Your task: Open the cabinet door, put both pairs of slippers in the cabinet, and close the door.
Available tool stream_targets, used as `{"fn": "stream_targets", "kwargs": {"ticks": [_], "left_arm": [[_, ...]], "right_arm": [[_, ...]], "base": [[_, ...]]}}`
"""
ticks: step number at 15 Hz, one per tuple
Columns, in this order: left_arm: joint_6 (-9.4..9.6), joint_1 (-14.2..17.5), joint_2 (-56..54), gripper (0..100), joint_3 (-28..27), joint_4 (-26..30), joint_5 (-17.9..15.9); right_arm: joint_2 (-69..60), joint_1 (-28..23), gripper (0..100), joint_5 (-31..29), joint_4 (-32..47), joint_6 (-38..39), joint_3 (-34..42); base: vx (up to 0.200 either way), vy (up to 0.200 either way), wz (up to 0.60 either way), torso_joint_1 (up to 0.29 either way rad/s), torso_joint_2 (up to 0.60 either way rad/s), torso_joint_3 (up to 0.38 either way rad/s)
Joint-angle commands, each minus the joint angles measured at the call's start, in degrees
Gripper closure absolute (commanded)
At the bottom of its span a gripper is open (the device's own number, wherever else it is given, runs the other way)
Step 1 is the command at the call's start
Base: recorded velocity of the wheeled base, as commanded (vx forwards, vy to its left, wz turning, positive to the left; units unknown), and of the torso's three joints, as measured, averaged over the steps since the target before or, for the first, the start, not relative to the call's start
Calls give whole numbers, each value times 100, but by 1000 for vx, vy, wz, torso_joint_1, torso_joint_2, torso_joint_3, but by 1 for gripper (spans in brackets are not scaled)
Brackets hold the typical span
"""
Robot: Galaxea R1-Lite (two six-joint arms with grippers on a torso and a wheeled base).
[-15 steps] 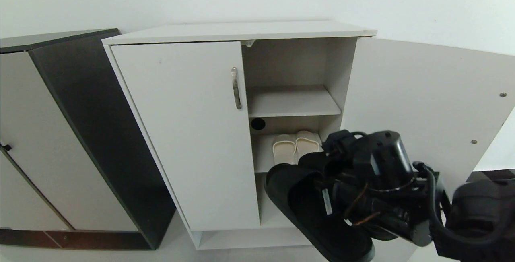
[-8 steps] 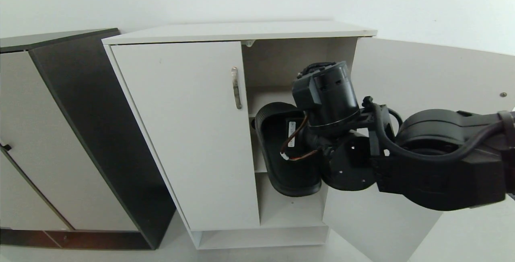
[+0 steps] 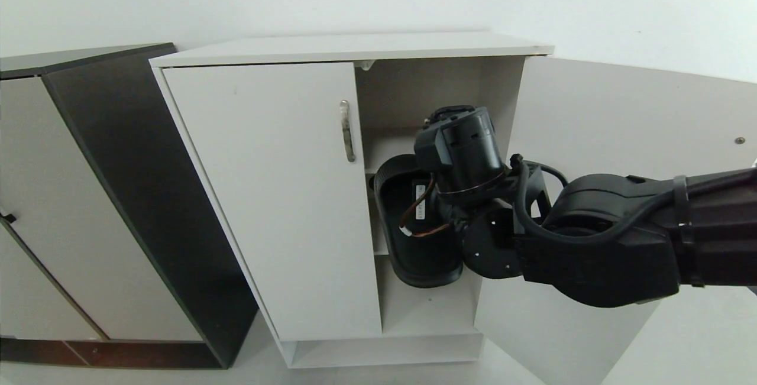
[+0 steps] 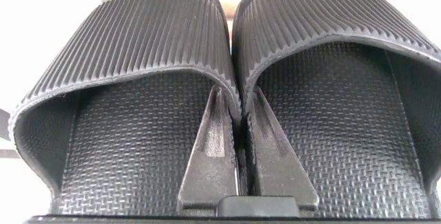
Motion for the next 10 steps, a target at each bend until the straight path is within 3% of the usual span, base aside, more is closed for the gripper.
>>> {"fn": "stream_targets", "kwargs": {"ticks": [1,10], "left_arm": [[-2,2,0,100,2,-3,1],[7,2,0,100,2,6,1]], "right_arm": [[103,-47,100,2,-6,-8,-37],[138,-126,100,2,-102,-104,-90]], "base": [[200,0,0,-17,2,2],[200,0,0,6,3,3]]}}
